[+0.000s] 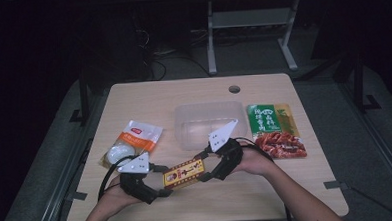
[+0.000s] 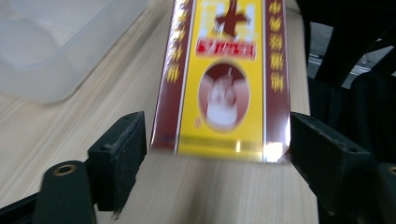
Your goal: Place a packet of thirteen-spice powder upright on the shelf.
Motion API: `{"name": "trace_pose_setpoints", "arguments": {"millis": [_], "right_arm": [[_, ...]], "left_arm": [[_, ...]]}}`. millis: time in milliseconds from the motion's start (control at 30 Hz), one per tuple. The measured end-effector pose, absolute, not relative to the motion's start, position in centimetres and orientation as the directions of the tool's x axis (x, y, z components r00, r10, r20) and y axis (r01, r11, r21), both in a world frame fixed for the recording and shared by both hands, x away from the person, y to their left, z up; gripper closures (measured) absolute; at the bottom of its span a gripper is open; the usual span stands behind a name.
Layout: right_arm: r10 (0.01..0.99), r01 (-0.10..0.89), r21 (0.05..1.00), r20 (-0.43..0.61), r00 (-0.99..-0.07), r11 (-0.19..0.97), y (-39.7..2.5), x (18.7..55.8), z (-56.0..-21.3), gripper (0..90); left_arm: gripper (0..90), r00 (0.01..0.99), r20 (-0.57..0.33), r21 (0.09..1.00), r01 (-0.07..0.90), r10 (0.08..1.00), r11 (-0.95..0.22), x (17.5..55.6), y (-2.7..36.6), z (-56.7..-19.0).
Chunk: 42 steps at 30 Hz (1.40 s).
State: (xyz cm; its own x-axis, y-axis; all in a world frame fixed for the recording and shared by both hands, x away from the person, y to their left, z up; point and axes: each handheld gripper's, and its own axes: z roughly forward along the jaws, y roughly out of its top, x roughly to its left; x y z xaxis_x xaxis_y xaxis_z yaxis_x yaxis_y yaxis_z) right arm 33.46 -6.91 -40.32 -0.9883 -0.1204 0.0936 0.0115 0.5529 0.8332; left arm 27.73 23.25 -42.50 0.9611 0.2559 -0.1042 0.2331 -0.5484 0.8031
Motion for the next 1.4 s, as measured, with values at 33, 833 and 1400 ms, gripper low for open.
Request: {"name": "trace_pose_setpoints", "arguments": {"millis": [33, 833, 1400], "right_arm": [[-0.118, 0.010, 0.835, 0.090, -0.989, 0.550, -7.0, 33.5, -40.3, 32.1], [0.095, 0.087, 0.828, 0.041, -0.995, 0.554, -11.9, 34.8, -38.0, 32.1], [0.195, 0.119, 0.815, 0.008, -0.981, 0.567, -13.1, 37.8, -35.6, 32.0]], "left_arm": [[19.2, 0.956, -0.109, 0.799, 0.248, 0.274, -0.548, 27.7, 23.7, -42.5], [15.5, 0.925, -0.104, 0.787, 0.302, 0.366, -0.538, 26.4, 24.1, -44.3], [15.8, 0.929, -0.094, 0.786, 0.289, 0.357, -0.547, 26.8, 23.8, -44.2]]}}
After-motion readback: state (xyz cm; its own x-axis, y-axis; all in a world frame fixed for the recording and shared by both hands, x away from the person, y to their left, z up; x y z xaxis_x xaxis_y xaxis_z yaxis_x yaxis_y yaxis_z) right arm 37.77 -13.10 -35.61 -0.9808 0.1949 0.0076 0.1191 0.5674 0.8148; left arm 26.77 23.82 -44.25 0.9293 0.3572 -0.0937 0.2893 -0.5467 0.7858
